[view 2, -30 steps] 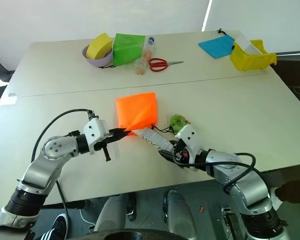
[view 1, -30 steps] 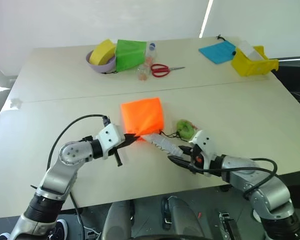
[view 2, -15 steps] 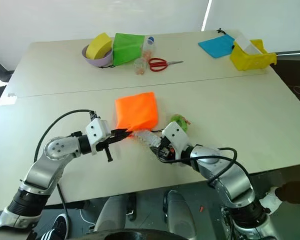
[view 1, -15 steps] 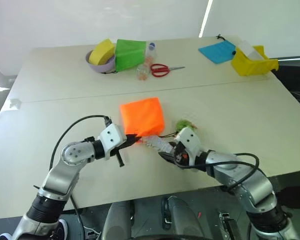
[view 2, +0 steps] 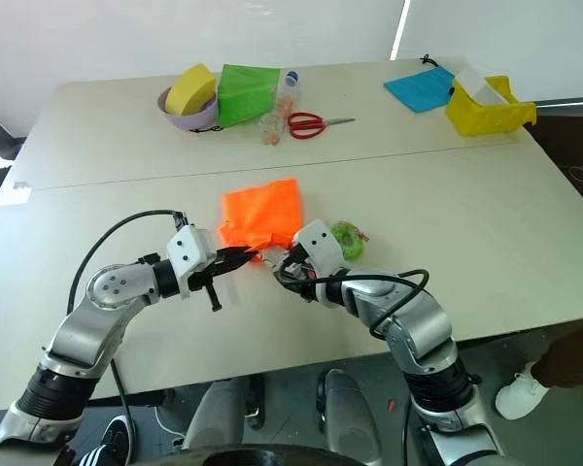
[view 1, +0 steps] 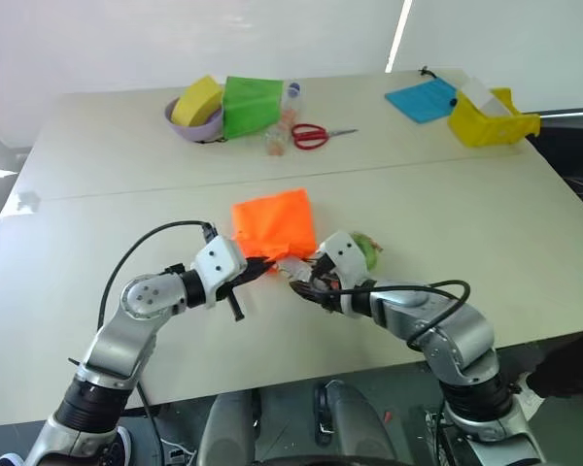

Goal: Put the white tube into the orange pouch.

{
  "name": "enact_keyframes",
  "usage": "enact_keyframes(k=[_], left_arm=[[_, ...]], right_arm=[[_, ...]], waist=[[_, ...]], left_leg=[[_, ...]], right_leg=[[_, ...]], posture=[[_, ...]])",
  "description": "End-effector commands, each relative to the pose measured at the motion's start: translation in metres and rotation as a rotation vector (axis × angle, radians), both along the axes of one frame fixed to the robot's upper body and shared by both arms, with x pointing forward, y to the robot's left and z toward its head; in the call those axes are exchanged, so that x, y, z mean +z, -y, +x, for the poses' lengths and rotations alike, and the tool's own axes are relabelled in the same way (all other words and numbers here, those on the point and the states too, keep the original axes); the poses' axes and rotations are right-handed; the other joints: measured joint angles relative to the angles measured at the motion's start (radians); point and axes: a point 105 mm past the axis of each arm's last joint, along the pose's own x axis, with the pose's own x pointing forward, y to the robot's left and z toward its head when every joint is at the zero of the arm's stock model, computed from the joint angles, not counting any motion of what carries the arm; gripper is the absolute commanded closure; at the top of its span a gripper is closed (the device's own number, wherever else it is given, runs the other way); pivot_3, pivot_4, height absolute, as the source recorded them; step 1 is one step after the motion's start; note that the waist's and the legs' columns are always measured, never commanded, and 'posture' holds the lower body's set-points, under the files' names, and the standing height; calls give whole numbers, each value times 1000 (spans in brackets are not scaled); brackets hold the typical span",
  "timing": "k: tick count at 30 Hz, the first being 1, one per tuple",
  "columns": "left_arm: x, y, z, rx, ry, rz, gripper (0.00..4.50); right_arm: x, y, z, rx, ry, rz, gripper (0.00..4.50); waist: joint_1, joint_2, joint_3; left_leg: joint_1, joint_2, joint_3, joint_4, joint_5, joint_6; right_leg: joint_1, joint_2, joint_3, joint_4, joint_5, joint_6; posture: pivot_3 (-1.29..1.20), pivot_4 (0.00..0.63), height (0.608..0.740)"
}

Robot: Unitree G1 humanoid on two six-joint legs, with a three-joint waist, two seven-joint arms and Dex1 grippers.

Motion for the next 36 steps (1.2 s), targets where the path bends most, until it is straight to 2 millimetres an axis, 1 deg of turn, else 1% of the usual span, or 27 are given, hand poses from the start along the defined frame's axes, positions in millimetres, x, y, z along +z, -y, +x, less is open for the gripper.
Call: enact_keyframes(k=[1,4,9,14,16,19,25,29,32,36], left_arm=[[13,9,-7,-45,40,-23,4500],[14,8,-8,-41,34,-35,4500],[15,9,-8,-44,31,-40,4500],[13,11,-9,-50,15,-45,4500],[13,11,-9,-50,13,-45,4500],[12,10,-10,-48,11,-45,4500],[10,11,-11,-49,11,-42,4500],[10,12,-10,-49,14,-43,4500],[10,11,-10,-47,14,-41,4500],[10,11,-10,-45,15,-39,4500]], right_arm=[[22,3,3,-35,29,75,2701],[23,3,-3,-17,2,91,2701],[22,0,-1,-45,-48,130,2701],[26,-12,6,-51,-31,152,2701],[22,-14,9,-42,-13,111,2701],[22,-14,16,-78,-17,132,2701],[19,-21,22,-62,-4,123,2701],[18,-26,25,-85,-16,146,2701],[21,-32,23,-59,-14,161,2701],[21,-41,13,32,-18,166,2701]], waist=[[-3,0,0],[-1,0,0],[-15,0,0],[-21,0,0],[-21,0,0],[-19,0,0],[-20,0,0],[-21,0,0],[-21,0,0],[-21,0,0]], left_leg=[[0,0,0,0,0,0],[-1,0,0,0,0,0],[-1,0,0,0,0,0],[0,0,0,-1,0,0],[0,0,0,-1,0,0],[-1,0,1,-1,0,0],[-1,0,1,-1,0,0],[-1,0,1,-1,0,0],[-1,1,1,-2,0,0],[-2,1,1,-2,0,0]], right_leg=[[0,0,0,0,0,0],[0,0,0,0,0,0],[0,0,0,0,0,0],[-1,0,0,0,0,0],[-1,0,0,0,0,0],[-1,0,0,0,0,0],[-2,0,0,0,0,0],[-2,0,0,0,0,0],[-2,0,0,0,0,0],[-3,0,0,0,0,0]], posture=[[0,150,740],[0,150,740],[0,150,740],[0,150,740],[0,150,740],[0,150,740],[0,150,740],[0,150,740],[0,150,740],[0,150,740]])
